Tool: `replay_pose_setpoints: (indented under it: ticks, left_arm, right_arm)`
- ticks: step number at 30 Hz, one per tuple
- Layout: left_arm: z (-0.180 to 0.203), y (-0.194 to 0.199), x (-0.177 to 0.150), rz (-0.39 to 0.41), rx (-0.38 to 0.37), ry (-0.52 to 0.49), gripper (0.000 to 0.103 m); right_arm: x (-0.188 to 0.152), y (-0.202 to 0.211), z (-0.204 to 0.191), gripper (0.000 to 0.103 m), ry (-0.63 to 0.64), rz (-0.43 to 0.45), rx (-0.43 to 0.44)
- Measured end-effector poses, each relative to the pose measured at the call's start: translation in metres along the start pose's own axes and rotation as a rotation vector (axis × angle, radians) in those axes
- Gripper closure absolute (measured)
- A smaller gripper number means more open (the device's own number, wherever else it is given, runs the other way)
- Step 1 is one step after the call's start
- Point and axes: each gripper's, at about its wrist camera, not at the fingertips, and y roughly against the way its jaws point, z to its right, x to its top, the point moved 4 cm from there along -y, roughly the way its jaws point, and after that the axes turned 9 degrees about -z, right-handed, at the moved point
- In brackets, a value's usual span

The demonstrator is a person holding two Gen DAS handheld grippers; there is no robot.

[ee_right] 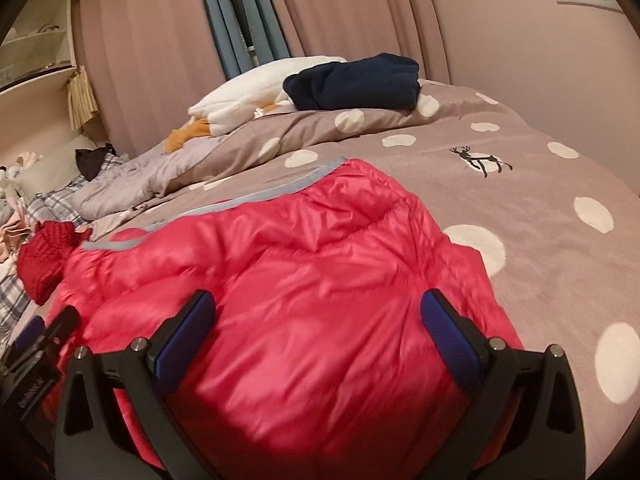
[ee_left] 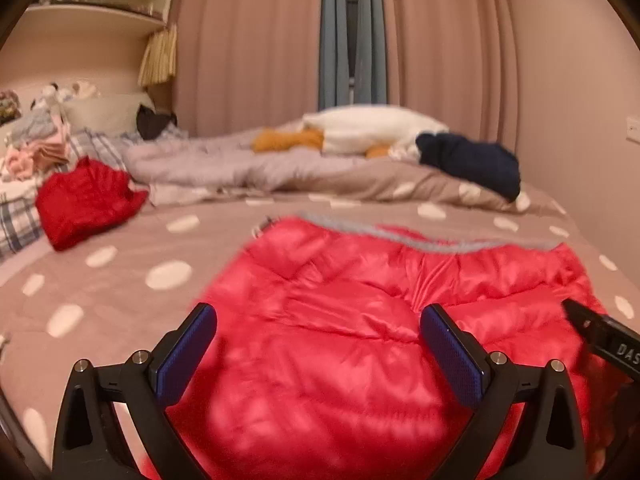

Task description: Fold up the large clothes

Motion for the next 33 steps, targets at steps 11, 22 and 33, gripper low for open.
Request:
replay_pose_setpoints:
  ticks: [11, 22, 33]
  left_arm:
    - [-0.066, -0.004, -0.029, -0.105, -0.027, 0.157, 0.011]
    - [-0.08, -0.013, -0.045, -0.116, -0.116, 0.212, 0.011]
    - [-0.083, -0.024, -0.053, -0.145, -0.189, 0.241, 0.011]
  right_arm:
    - [-0.012, 0.026, -0.05, 0.0, 0.119, 0.003, -0.006]
    - [-0.023, -0.002, -0.055, 0.0, 0.142, -0.075, -0.098]
    - [-0.039, -0.03, -0.057, 0.0, 0.198, -0.125, -0.162]
